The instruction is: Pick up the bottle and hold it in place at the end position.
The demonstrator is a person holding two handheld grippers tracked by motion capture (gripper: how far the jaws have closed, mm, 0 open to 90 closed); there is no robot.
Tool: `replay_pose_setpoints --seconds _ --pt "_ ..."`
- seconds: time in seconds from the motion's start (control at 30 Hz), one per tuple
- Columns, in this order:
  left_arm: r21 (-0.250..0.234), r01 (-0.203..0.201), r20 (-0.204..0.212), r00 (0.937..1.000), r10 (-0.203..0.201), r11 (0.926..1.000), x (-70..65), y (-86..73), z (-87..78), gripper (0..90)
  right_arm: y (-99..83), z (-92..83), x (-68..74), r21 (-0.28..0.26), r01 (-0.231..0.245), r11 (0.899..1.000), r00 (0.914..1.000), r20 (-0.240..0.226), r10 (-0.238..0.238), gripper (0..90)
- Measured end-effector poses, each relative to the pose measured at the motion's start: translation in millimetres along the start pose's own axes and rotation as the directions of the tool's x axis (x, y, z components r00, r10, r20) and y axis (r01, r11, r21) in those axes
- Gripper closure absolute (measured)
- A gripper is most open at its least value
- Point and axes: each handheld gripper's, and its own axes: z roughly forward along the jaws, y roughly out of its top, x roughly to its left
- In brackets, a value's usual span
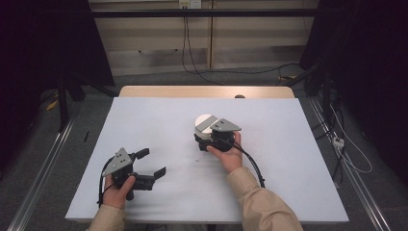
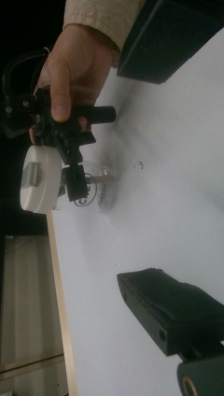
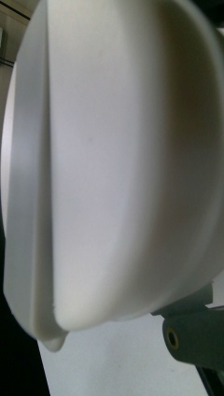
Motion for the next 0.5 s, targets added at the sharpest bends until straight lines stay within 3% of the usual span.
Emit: replay_pose_setpoints --seconds 0.5 --pt "0.049 0.007 0.023 0.9997 -0.008 0.9987 -3.3 8.6 19.6 3.6 -0.2 -0.1 -0.7 0.002 -0.006 1.0 1.0 -0.005 0.006 18.3"
